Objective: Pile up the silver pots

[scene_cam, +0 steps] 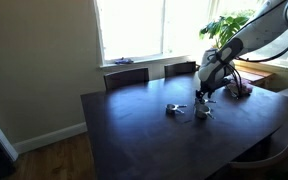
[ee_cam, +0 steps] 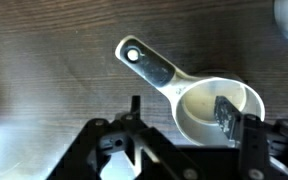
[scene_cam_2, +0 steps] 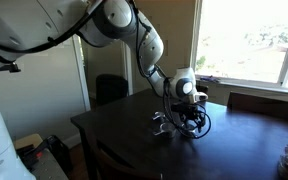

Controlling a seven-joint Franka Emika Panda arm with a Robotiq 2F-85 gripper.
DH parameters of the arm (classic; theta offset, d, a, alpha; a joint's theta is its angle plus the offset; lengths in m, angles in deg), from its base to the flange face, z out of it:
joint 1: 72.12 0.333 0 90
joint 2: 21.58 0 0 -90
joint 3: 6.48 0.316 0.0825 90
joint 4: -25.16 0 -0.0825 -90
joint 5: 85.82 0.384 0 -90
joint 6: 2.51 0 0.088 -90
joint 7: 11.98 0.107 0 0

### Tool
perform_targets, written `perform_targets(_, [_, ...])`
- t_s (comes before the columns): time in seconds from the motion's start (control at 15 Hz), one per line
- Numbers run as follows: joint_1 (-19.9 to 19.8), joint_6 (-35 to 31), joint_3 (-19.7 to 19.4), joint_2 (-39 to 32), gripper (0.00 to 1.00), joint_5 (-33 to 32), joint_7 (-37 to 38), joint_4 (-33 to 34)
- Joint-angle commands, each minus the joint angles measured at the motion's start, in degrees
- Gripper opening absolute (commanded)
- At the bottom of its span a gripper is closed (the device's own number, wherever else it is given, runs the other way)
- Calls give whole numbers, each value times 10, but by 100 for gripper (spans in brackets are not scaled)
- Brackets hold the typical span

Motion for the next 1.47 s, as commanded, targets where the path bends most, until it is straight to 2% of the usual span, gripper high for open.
perform_targets(0.0, [-9,0,6,-11,75,4,0,15])
perform_targets(0.13, [-12,0,9,-15,90,5,-3,20])
perform_targets(0.27, [-13,3,10,-22,93,6,-4,26])
perform_targets(0.33, [-13,4,11,-24,75,6,-5,28])
perform_targets(0.4, [-13,4,12,-25,66,7,-6,29])
perform_targets(0.47, [-14,3,13,-25,64,8,-6,29])
perform_targets(1.0, [-20,6,29,-31,11,18,-13,37])
perform_targets(1.13, [-22,0,32,-28,6,19,-15,32])
perform_targets(1.4, [-25,-6,38,-22,7,19,-26,30])
